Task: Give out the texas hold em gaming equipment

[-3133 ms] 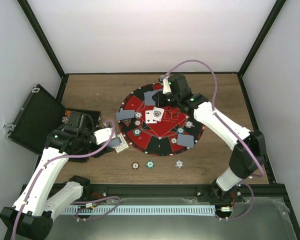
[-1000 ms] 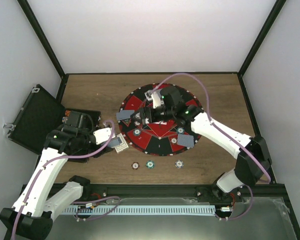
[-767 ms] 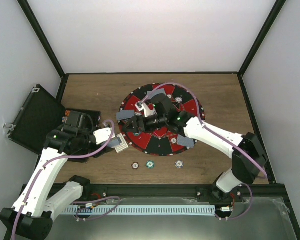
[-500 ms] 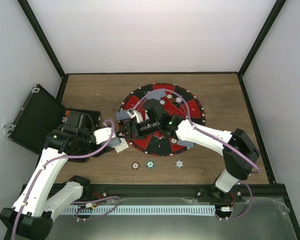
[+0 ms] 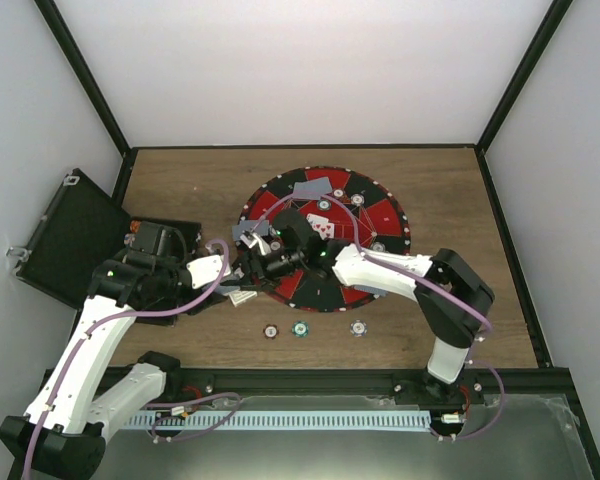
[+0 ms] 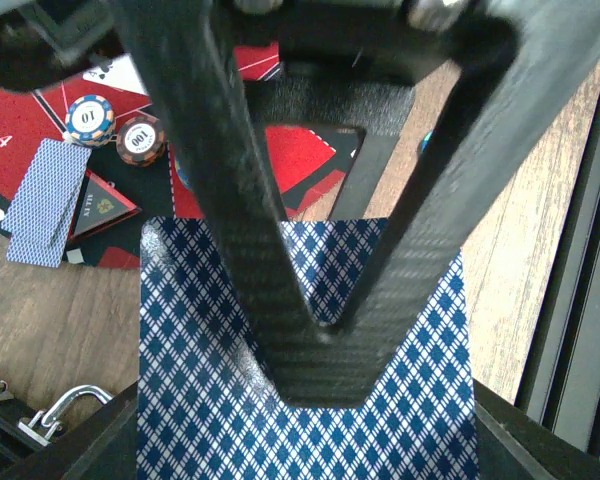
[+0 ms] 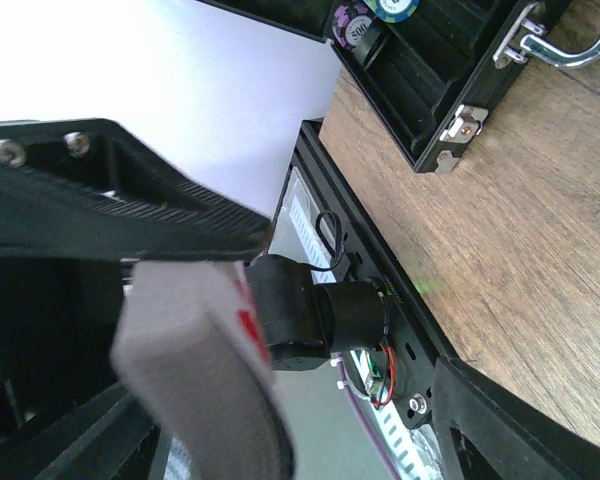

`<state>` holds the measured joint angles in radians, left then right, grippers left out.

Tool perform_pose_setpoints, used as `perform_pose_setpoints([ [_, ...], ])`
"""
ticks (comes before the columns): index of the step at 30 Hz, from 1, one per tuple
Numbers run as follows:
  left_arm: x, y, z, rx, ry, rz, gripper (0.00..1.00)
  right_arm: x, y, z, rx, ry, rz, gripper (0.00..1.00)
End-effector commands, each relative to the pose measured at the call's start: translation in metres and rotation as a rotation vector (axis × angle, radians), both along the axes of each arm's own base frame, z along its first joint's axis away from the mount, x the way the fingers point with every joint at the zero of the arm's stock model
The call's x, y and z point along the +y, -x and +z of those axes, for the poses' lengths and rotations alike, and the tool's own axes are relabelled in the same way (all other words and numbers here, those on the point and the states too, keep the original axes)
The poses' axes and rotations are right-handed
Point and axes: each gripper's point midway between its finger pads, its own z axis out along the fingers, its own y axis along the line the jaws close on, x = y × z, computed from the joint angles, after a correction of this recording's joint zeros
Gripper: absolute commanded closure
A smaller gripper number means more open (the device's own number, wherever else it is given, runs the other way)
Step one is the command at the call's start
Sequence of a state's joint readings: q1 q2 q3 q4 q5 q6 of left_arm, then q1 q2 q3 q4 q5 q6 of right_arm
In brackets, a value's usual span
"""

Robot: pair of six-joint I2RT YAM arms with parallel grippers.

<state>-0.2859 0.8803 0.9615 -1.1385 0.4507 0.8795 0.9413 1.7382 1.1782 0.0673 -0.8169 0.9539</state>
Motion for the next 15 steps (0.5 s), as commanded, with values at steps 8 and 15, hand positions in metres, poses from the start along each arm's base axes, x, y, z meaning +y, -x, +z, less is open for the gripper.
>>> perform_pose_setpoints([
  [8,-0.005,-0.001,0.007,-0.028,0.028,-0.024,0.95,0.024,0.001,0.002,0.061,-0.069,0.060,0.31],
  [15,-0.005,0.000,0.005,-0.023,0.029,-0.026,0.95,0.025,0.000,-0.005,0.095,-0.082,0.062,0.31],
])
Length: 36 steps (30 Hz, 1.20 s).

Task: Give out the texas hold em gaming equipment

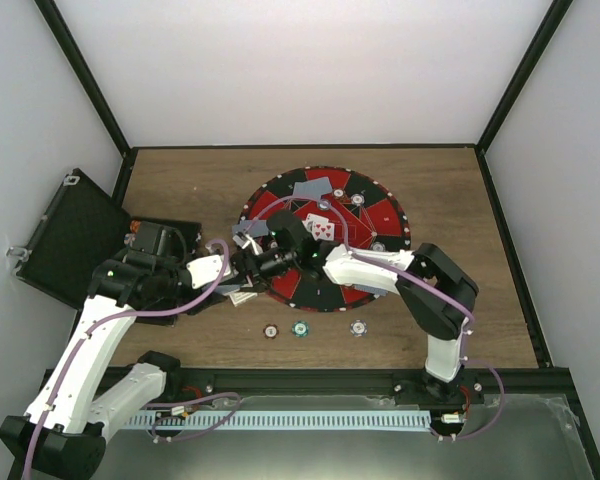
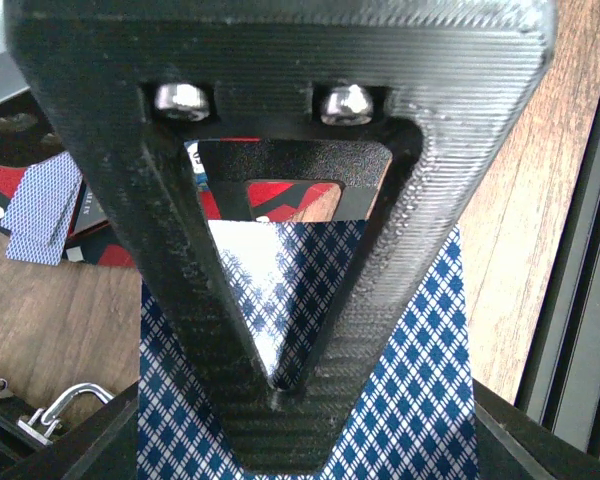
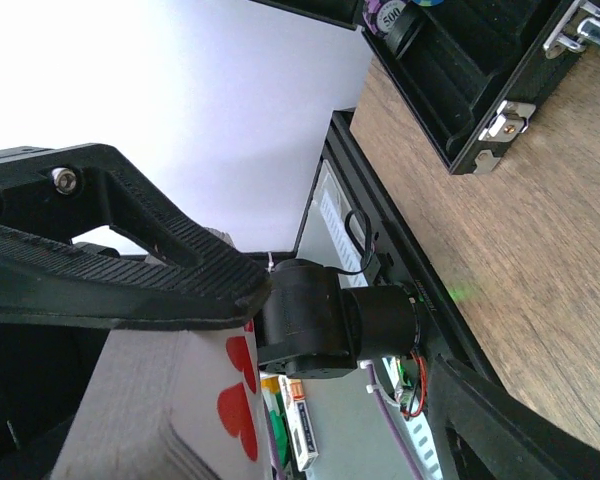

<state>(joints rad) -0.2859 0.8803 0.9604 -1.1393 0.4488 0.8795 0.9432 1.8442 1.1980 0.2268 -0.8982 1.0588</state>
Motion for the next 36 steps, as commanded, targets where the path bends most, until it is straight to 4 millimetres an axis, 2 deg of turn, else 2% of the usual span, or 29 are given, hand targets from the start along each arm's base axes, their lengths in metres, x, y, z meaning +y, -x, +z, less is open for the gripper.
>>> perform_pose_setpoints([
  [1,-0.006,-0.001,0.007,-0.027,0.033,-0.027,0.95,0.006,0.001,0.004,0.015,-0.027,0.014,0.31],
  [8,-0.005,0.000,0.008,-0.032,0.029,-0.026,0.95,-0.017,-0.025,-0.021,0.009,0.046,-0.070,0.35],
  [13,-0.005,0.000,0.009,-0.033,0.033,-0.028,0.95,-0.030,-0.030,-0.027,-0.012,0.078,-0.091,0.39],
  [21,-0.005,-0.001,0.007,-0.026,0.031,-0.027,0.95,-0.044,-0.037,-0.014,-0.039,0.071,-0.126,0.60],
  [28,-0.005,-0.001,0.006,-0.022,0.030,-0.026,0.95,-0.052,-0.037,0.013,-0.066,0.025,-0.143,0.81],
  [32,-0.006,-0.001,0.006,-0.023,0.030,-0.026,0.95,-0.062,-0.042,0.023,-0.072,0.014,-0.165,0.96],
  [36,-0.005,-0.001,0.005,-0.020,0.027,-0.024,0.95,-0.077,-0.048,0.034,-0.069,-0.013,-0.187,0.99],
])
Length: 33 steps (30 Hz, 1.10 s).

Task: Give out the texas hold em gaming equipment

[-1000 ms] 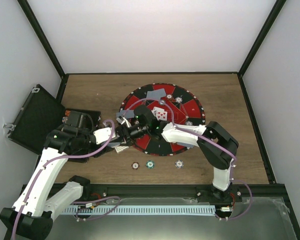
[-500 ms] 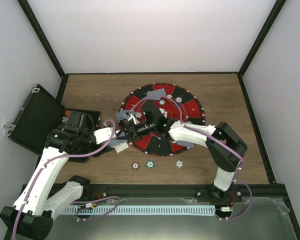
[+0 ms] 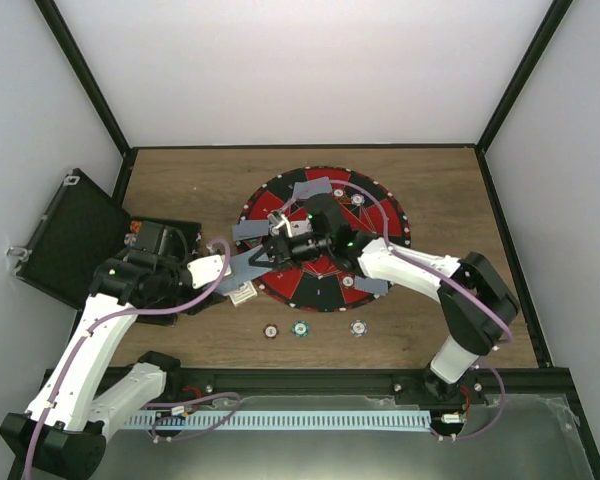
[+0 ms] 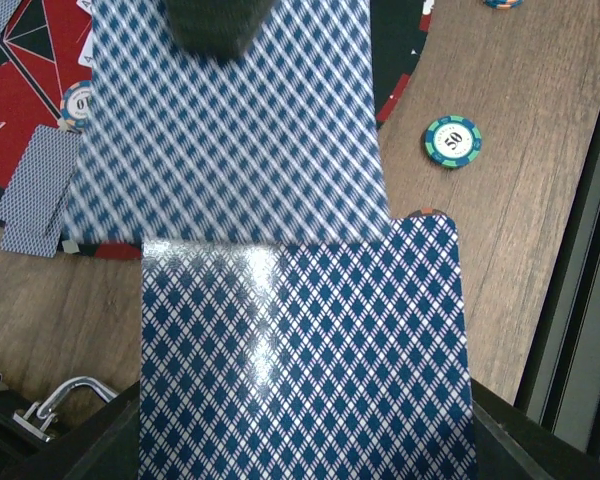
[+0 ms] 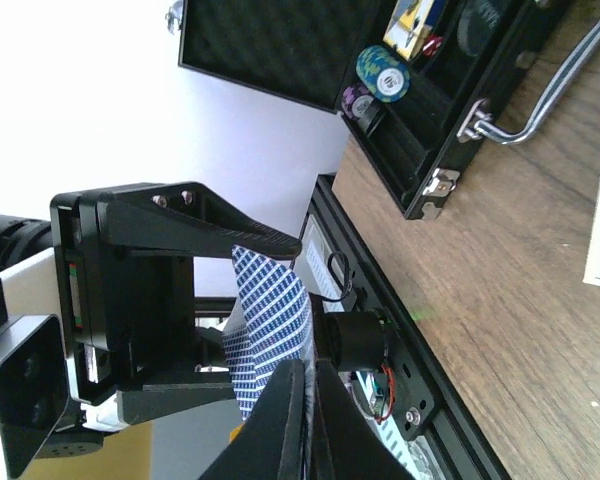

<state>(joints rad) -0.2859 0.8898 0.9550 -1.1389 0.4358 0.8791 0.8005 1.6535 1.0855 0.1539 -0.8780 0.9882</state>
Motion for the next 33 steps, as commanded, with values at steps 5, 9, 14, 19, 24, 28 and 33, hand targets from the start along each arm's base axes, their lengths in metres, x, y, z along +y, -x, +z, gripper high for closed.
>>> perform_pose_setpoints([
  [5,-0.005,0.000,0.009,-0.036,0.035,-0.029,0.95,-0.055,-0.035,0.011,-0.010,0.014,-0.122,0.99],
  [9,-0.005,0.000,0.010,-0.039,0.036,-0.029,0.95,-0.112,-0.081,0.002,-0.023,0.052,-0.254,0.99],
  [14,-0.005,0.001,0.008,-0.031,0.035,-0.030,0.95,-0.180,-0.138,-0.036,-0.020,0.174,-0.427,0.99],
  [19,-0.005,0.001,0.010,-0.036,0.034,-0.030,0.95,-0.206,-0.182,-0.088,0.009,0.324,-0.497,0.99],
  [24,-0.003,0.002,0.009,-0.034,0.023,-0.029,0.95,-0.208,-0.215,-0.111,0.004,0.399,-0.520,0.99],
  [28,-0.003,0.003,0.008,-0.033,0.018,-0.030,0.95,-0.212,-0.233,-0.126,0.000,0.459,-0.527,0.99],
  [33,-0.002,0.003,0.007,-0.036,0.013,-0.033,0.95,-0.220,-0.242,-0.146,-0.011,0.548,-0.534,0.94],
])
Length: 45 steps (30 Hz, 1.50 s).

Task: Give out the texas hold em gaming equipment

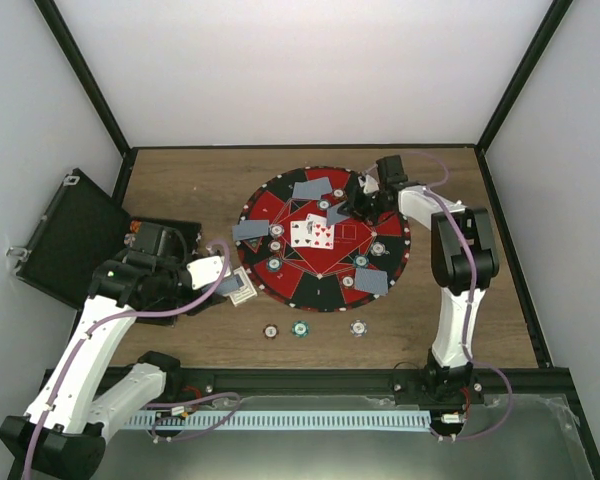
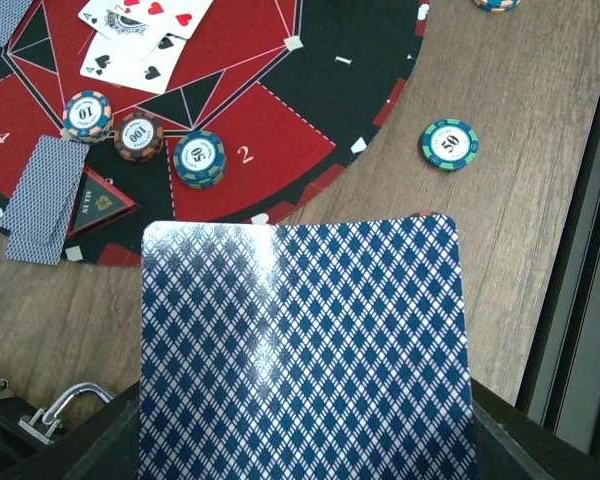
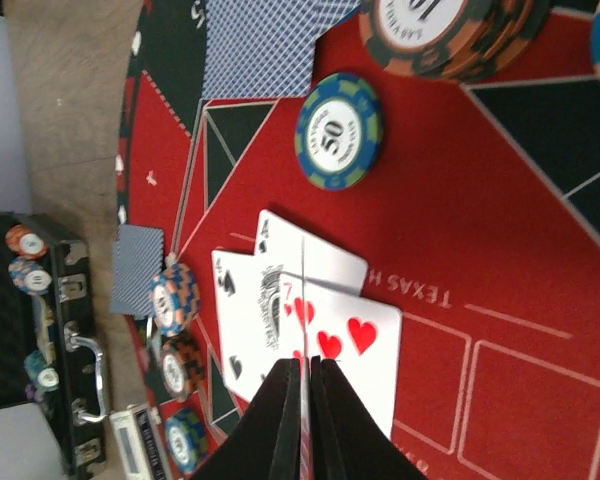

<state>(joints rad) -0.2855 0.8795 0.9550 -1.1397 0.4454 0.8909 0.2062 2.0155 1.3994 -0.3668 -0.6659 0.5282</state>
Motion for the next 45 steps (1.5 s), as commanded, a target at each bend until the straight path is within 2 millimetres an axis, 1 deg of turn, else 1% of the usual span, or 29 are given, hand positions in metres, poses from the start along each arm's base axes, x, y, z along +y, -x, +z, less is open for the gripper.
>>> perform_pose_setpoints([
  [1,-0.001,0.001,0.005,-0.024,0.006,-0.019,0.95,-0.011,-0.008,-0.014,-0.004,0.108,0.004,0.92],
  [4,-0.002,0.002,0.005,-0.024,0.008,-0.022,0.95,-0.015,-0.007,-0.029,0.018,0.148,0.009,0.86],
  [7,-0.002,0.001,0.005,-0.024,0.010,-0.021,0.95,-0.023,-0.009,-0.035,0.021,0.204,-0.009,0.83],
  [9,-0.001,0.002,0.005,-0.023,0.011,-0.019,0.95,-0.032,-0.014,-0.034,0.011,0.257,-0.034,0.74],
  [11,-0.001,0.003,0.005,-0.023,0.010,-0.020,0.95,-0.039,-0.018,-0.027,-0.011,0.302,-0.056,0.68],
  [12,-0.001,0.003,0.005,-0.025,0.010,-0.020,0.95,-0.043,-0.020,-0.023,-0.021,0.325,-0.069,0.64],
  [14,-0.001,0.003,0.005,-0.028,0.010,-0.020,0.95,-0.052,-0.024,-0.013,-0.041,0.374,-0.094,0.52],
  [19,-0.002,0.003,0.005,-0.023,0.015,-0.022,0.95,-0.065,-0.027,0.015,-0.087,0.455,-0.129,0.40],
  [21,-0.002,0.003,0.005,-0.023,0.017,-0.022,0.95,-0.063,-0.024,0.031,-0.111,0.450,-0.133,0.38],
  [23,-0.003,0.002,0.006,-0.023,0.023,-0.023,0.95,-0.048,-0.017,0.051,-0.143,0.391,-0.117,0.37],
  [24,-0.004,0.001,0.007,-0.024,0.024,-0.023,0.95,-0.036,-0.011,0.068,-0.172,0.343,-0.102,0.36],
  [26,-0.005,0.001,0.007,-0.021,0.027,-0.024,0.95,-0.005,0.006,0.092,-0.201,0.240,-0.050,0.34],
  [27,-0.005,0.001,0.006,-0.019,0.028,-0.025,0.95,0.014,0.018,0.105,-0.217,0.183,-0.015,0.32],
  [30,-0.005,0.000,0.005,-0.018,0.030,-0.026,0.95,0.073,0.060,0.138,-0.242,0.011,0.102,0.24],
  [31,-0.005,0.000,0.005,-0.017,0.030,-0.026,0.95,0.098,0.081,0.148,-0.247,-0.042,0.160,0.23],
  [34,-0.005,0.000,0.003,-0.013,0.029,-0.026,0.95,0.147,0.131,0.169,-0.235,-0.174,0.289,0.18],
  [36,-0.006,-0.001,0.004,-0.014,0.029,-0.025,0.95,0.171,0.159,0.177,-0.209,-0.243,0.358,0.16],
  [38,-0.006,-0.002,0.005,-0.018,0.032,-0.026,0.95,0.192,0.185,0.178,-0.186,-0.288,0.417,0.16],
  [39,-0.007,-0.002,0.005,-0.020,0.035,-0.026,0.95,0.200,0.194,0.177,-0.173,-0.297,0.439,0.16],
  [42,-0.007,-0.003,0.006,-0.021,0.040,-0.025,0.95,0.218,0.217,0.170,-0.143,-0.303,0.483,0.16],
  [44,-0.008,-0.003,0.006,-0.019,0.042,-0.025,0.95,0.226,0.227,0.166,-0.132,-0.313,0.501,0.17],
  [45,-0.008,-0.003,0.006,-0.020,0.042,-0.024,0.95,0.230,0.232,0.161,-0.118,-0.310,0.509,0.18],
])
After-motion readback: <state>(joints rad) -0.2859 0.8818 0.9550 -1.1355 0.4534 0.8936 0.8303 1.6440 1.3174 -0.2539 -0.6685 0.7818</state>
